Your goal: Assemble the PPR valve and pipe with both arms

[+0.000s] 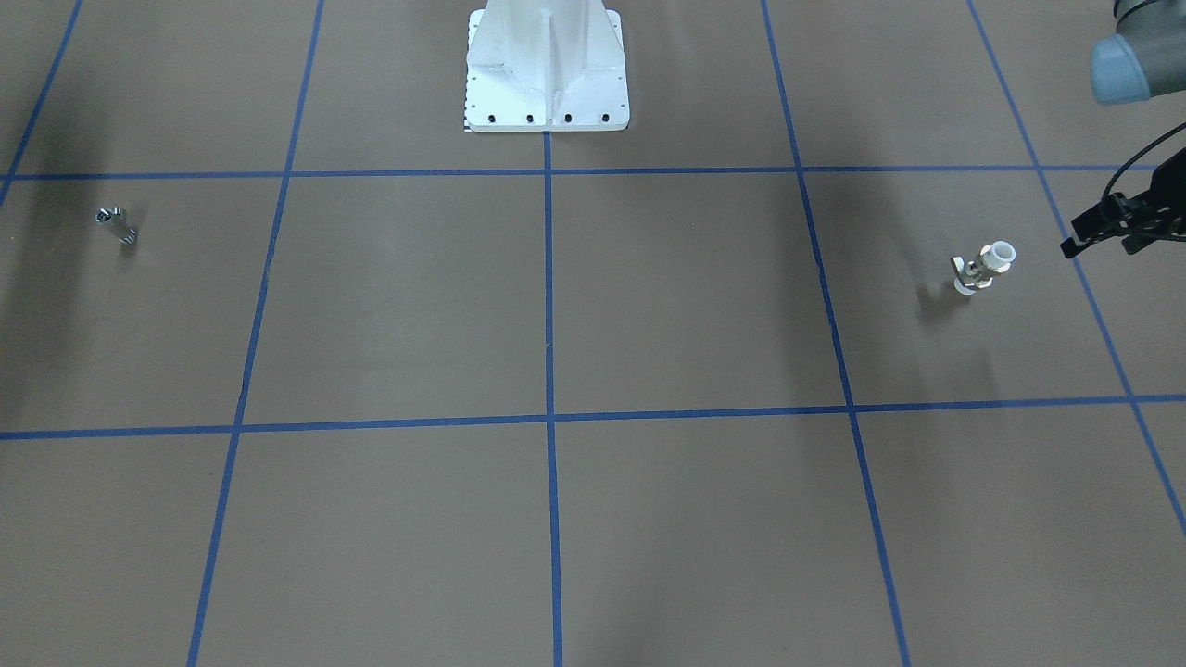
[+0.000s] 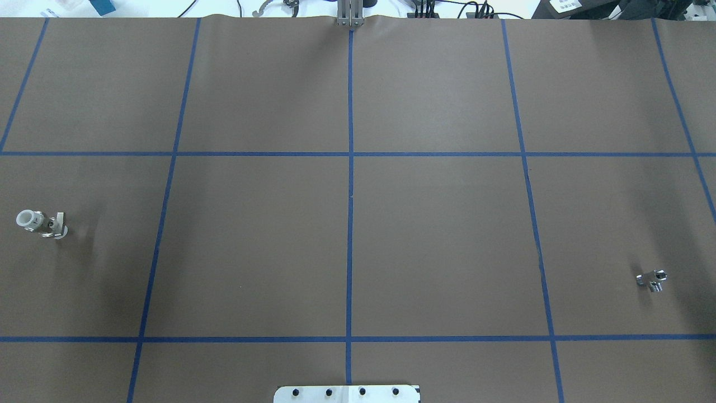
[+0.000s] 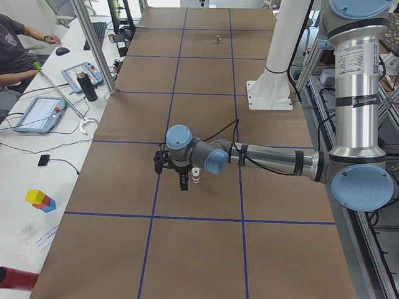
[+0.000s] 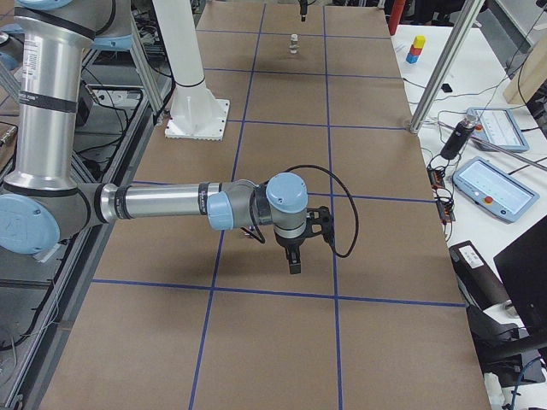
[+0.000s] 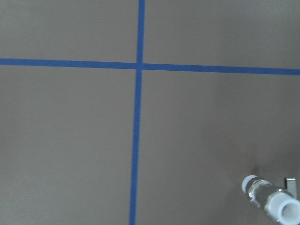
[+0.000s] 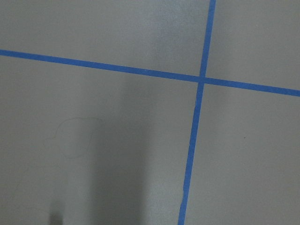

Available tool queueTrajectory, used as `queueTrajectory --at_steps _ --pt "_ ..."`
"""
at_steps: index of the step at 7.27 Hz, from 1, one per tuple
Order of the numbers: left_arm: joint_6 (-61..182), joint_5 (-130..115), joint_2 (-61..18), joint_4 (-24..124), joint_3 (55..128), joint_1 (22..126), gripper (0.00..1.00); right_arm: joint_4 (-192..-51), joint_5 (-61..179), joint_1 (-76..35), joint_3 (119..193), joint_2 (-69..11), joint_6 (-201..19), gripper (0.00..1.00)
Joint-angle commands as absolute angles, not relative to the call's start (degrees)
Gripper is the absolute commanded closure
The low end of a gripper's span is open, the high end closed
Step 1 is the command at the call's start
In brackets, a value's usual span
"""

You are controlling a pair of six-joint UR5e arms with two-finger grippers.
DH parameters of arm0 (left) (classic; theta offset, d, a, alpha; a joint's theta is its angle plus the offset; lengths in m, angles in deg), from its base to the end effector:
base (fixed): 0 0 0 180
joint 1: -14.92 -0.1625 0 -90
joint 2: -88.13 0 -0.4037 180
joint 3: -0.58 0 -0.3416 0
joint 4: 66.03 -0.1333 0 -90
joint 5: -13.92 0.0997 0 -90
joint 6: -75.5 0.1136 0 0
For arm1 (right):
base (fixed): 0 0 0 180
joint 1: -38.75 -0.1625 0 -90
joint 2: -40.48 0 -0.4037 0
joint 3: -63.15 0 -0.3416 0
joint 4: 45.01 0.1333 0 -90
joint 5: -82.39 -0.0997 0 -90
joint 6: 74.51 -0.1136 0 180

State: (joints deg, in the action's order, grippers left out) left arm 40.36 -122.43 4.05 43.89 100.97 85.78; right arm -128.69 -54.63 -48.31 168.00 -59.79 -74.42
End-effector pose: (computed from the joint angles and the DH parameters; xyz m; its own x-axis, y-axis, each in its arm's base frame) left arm 0.0901 -0.4155 0.5677 0.6250 -0.0793 -0.7766 0.0747 0.9963 -0.0416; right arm 0.0306 -0.3832 0.5897 0.6737 -0.1747 0.7181 0.0514 0.9804 0.1902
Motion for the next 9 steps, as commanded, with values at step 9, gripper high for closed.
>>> queueTrajectory --at_steps 9 --pt "30.85 -115.28 6.13 48.14 103.06 71.69 0.21 -128.16 -54.80 -46.68 167.65 -60.07 -75.04 0.00"
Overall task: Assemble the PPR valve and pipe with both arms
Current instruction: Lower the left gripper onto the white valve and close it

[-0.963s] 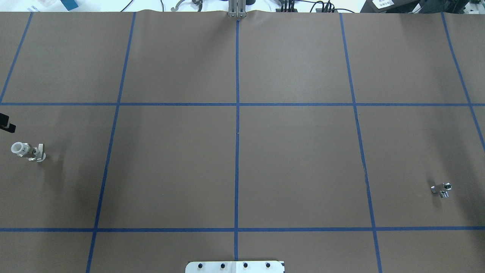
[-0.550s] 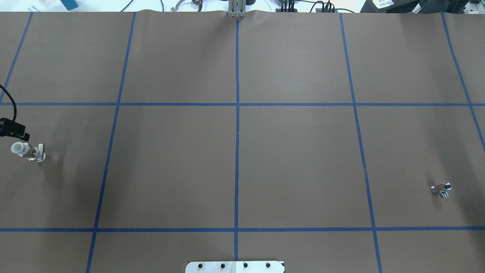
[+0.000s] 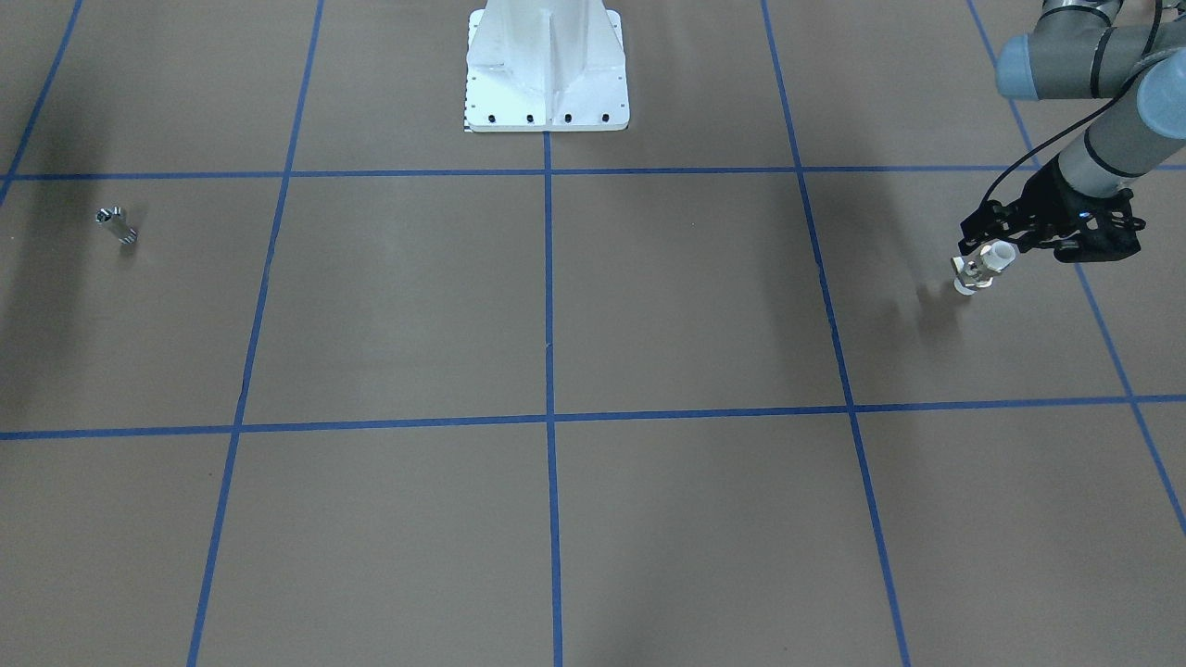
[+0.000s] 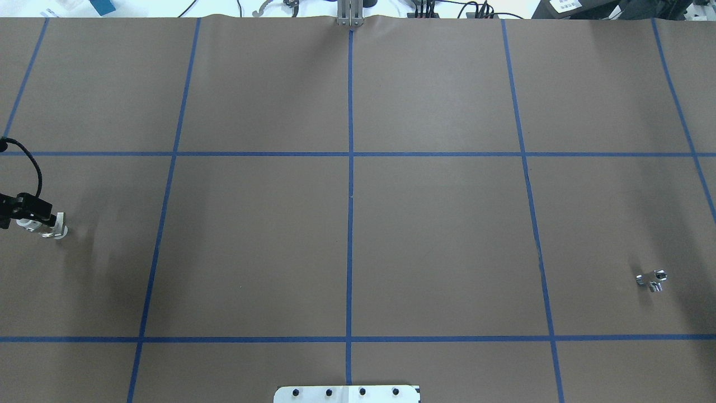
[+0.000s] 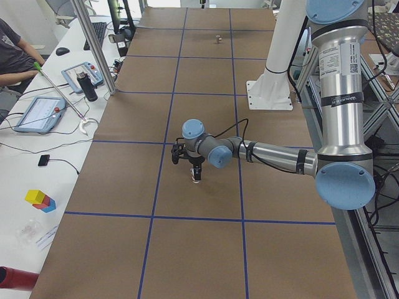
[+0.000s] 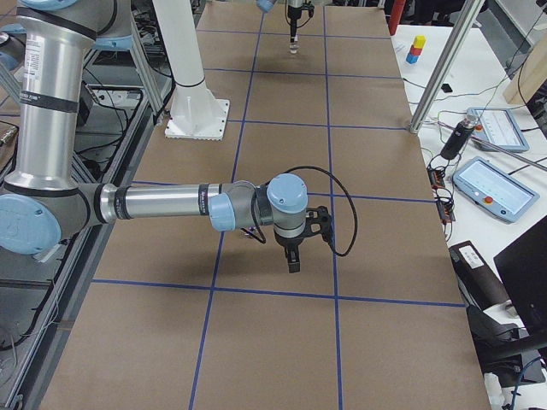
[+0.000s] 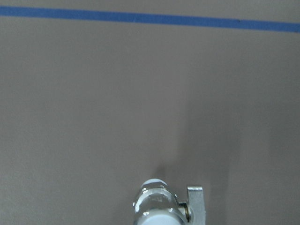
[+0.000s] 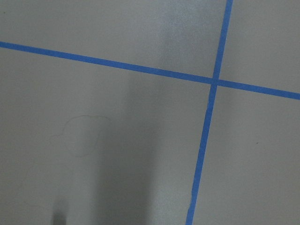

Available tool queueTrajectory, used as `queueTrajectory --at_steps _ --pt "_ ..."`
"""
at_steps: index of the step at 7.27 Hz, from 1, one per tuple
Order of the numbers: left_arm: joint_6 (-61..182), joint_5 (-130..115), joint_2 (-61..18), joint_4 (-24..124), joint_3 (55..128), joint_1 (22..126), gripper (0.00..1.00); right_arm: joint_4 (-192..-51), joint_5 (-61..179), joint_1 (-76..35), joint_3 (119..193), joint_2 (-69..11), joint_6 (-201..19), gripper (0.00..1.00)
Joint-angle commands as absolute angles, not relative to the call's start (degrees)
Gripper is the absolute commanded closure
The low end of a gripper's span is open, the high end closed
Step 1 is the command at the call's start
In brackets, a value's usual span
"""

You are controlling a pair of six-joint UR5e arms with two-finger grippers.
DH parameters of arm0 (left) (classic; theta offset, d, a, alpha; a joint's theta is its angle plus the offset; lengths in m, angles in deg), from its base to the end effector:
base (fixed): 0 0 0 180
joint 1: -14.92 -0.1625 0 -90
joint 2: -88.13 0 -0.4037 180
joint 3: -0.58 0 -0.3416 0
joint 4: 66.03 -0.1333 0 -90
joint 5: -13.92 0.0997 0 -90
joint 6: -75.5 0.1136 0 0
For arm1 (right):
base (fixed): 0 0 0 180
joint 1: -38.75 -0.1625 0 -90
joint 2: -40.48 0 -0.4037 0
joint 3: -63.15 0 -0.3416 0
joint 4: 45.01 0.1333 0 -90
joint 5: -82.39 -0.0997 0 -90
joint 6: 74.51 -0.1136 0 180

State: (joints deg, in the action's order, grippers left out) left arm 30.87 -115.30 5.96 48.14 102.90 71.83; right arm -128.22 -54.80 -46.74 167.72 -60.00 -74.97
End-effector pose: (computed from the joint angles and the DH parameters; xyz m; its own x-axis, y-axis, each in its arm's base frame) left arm 0.1752 -0.3815 0.5651 0.6806 -0.0347 -0.7318 -0.0013 0.9988 -0.0485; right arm 0.0199 -0.3825 0.5921 0.6672 -0.1836 0.7219 0.0719 0.9805 0.1830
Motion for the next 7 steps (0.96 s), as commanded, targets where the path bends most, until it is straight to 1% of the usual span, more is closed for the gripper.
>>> queueTrajectory --at_steps 1,7 --pt "30.85 -115.28 6.21 48.05 103.41 71.69 0.23 -128.16 -54.80 -46.68 167.65 -60.07 -74.95 0.00" --pt "31.56 -115.28 6.21 48.05 103.50 71.87 0.23 -128.16 -54.80 -46.59 167.65 -60.24 -74.95 0.00"
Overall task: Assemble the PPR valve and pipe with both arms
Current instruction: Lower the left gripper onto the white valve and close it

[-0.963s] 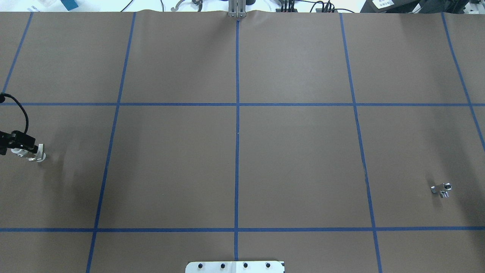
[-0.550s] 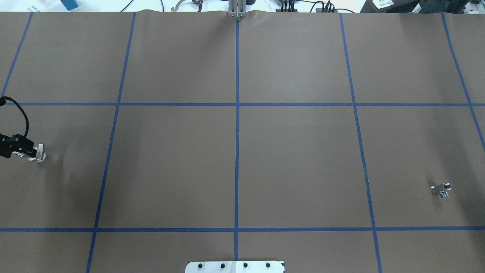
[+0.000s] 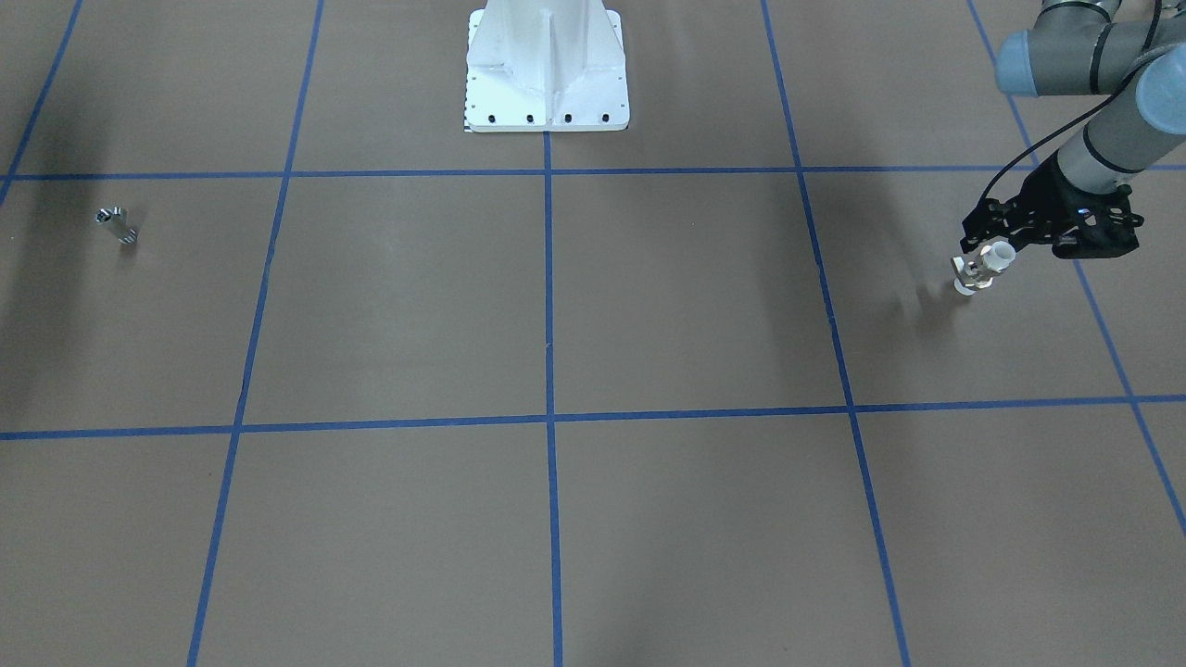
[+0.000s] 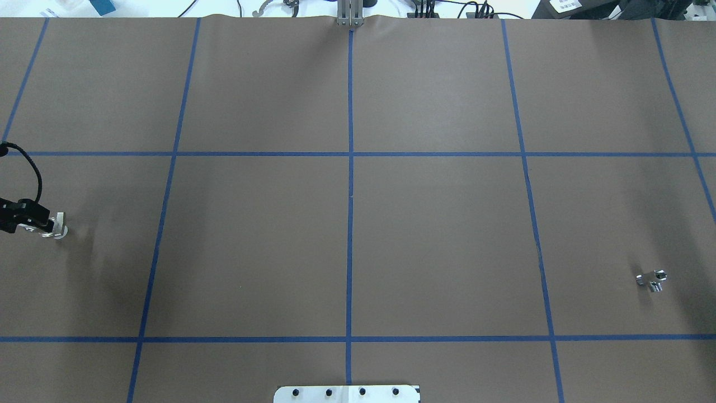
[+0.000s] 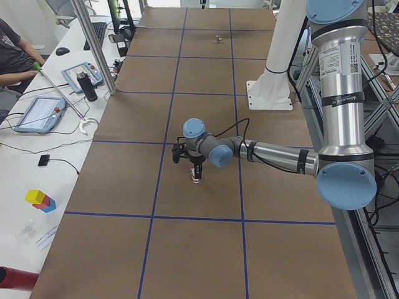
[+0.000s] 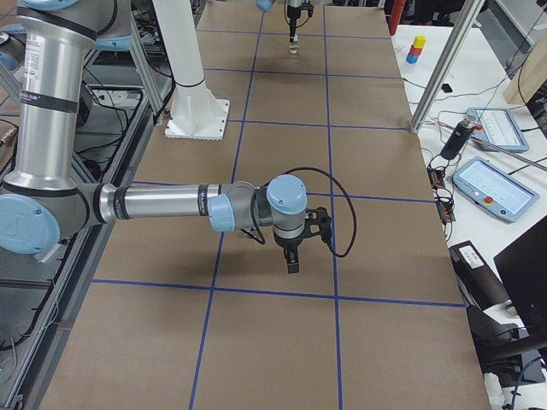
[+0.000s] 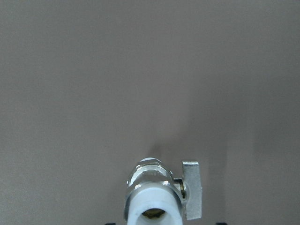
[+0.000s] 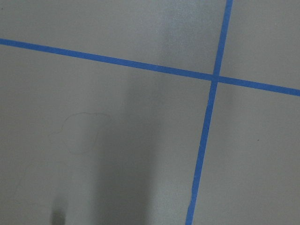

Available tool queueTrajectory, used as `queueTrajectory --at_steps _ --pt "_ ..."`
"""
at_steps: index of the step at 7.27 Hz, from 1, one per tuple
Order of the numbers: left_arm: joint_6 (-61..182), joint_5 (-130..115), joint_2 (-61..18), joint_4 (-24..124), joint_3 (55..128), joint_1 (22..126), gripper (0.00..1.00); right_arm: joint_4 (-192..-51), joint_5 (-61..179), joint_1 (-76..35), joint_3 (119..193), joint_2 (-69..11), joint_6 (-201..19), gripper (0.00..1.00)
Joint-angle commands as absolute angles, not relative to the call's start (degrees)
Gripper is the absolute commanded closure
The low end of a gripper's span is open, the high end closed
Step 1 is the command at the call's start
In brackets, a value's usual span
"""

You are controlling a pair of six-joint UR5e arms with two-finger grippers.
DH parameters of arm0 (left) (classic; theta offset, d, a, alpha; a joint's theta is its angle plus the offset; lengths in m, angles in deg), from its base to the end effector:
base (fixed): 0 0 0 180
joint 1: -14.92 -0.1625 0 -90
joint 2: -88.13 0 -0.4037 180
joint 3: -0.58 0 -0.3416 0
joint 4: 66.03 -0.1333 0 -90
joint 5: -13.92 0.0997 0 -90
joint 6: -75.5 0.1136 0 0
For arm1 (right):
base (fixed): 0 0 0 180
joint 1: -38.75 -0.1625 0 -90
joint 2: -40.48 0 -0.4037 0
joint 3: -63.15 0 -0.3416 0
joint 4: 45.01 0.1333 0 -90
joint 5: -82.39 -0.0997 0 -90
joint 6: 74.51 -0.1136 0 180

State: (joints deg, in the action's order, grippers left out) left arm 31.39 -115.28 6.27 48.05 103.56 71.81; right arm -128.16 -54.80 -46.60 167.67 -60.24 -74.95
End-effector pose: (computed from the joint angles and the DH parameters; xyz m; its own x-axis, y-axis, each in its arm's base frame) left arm 0.1741 -0.3796 0.5622 0.6790 -0.0226 -0.7338 -0.0077 0.9993 -0.0378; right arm 0.0192 -0.3808 0.5940 0.6669 -0.1827 0.7224 0.0746 0.9810 0.1793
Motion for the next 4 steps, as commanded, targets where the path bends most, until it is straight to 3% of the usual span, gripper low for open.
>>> queueTrajectory --at_steps 1,4 --pt "31.65 -115.28 6.13 48.05 103.50 71.96 0.23 -128.16 -54.80 -46.68 167.74 -60.33 -74.95 0.00" --pt "31.73 -115.19 6.13 47.96 103.15 72.57 0.23 -128.16 -54.80 -46.68 167.65 -60.33 -74.95 0.00"
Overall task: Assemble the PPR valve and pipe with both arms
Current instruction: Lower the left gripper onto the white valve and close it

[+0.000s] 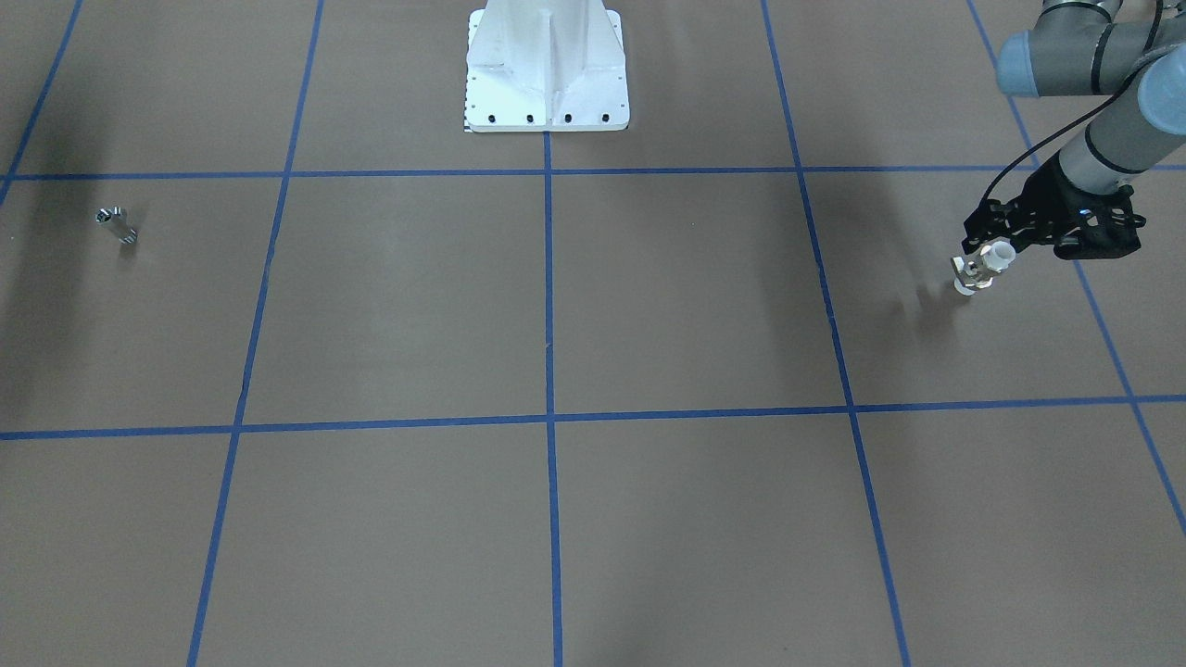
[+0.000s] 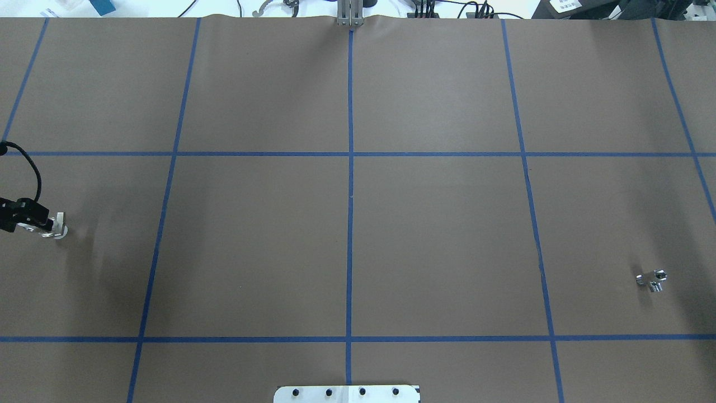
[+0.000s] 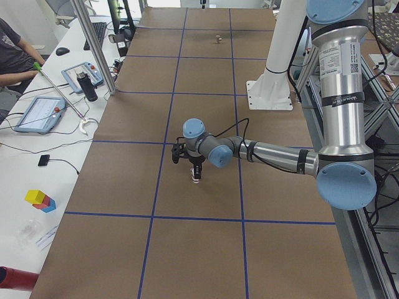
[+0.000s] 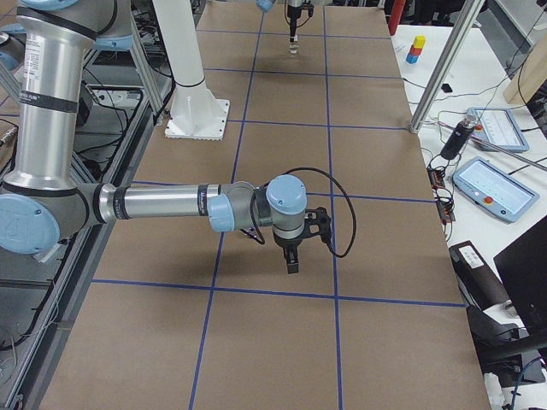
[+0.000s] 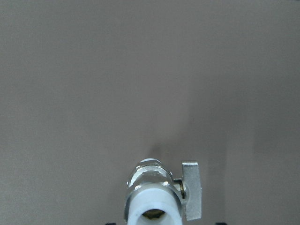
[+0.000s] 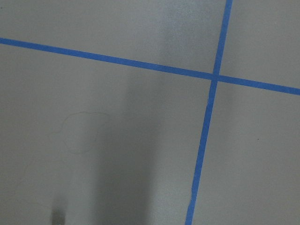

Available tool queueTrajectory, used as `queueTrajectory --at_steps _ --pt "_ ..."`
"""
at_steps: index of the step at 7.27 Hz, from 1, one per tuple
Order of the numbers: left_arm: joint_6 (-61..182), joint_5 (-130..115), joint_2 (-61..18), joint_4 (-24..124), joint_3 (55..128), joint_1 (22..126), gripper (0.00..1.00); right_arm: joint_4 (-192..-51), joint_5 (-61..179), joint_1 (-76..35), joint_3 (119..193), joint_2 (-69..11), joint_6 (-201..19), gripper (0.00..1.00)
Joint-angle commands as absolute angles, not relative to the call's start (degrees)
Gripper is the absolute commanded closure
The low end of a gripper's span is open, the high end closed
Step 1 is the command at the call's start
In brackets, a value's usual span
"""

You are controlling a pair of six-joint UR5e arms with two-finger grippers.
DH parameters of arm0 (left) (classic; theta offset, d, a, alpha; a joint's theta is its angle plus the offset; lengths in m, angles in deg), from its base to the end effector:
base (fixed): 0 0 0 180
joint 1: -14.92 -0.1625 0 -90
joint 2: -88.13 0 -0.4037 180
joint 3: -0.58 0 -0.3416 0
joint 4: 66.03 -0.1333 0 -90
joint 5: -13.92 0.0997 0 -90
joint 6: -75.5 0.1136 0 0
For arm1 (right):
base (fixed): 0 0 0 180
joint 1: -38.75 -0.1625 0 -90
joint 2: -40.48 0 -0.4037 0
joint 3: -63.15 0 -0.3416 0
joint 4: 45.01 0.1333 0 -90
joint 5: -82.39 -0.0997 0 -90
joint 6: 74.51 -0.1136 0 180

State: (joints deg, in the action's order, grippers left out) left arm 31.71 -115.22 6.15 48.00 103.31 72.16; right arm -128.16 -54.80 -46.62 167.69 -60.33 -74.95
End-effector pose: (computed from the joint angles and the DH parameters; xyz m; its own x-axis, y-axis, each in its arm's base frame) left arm 0.1722 -0.3814 0.5635 0.6806 -0.0230 -0.7323 -0.0048 0.9993 -0.0359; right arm 0.0193 -0.3801 0.5944 0.6671 -0.1816 0.7225 0.0742 0.9812 0.1781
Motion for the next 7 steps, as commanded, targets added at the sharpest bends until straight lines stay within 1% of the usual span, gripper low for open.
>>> queueTrajectory --at_steps 1,3,4,5,6,7 --pt "31.73 -115.19 6.13 47.96 103.15 72.57 0.23 -128.16 -54.80 -46.68 167.74 -60.77 -74.95 0.00" --pt "31.73 -114.14 6.13 47.88 103.15 72.57 0.25 -128.16 -54.80 -46.59 167.74 -60.77 -74.95 0.00" --pt "31.73 -114.05 6.13 47.87 103.15 72.66 0.40 -128.16 -54.80 -46.59 167.74 -60.77 -74.95 0.00" --pt "31.65 -114.05 6.13 47.79 103.15 72.66 0.74 -128.07 -54.80 -46.59 167.74 -60.77 -74.95 0.00" --pt "31.65 -114.14 6.21 47.79 103.41 72.66 1.00 -128.07 -54.80 -46.59 167.74 -60.86 -74.95 0.00" --pt "31.65 -114.22 6.13 47.79 103.59 72.75 1.00 -128.07 -54.80 -46.59 167.74 -60.86 -74.95 0.00"
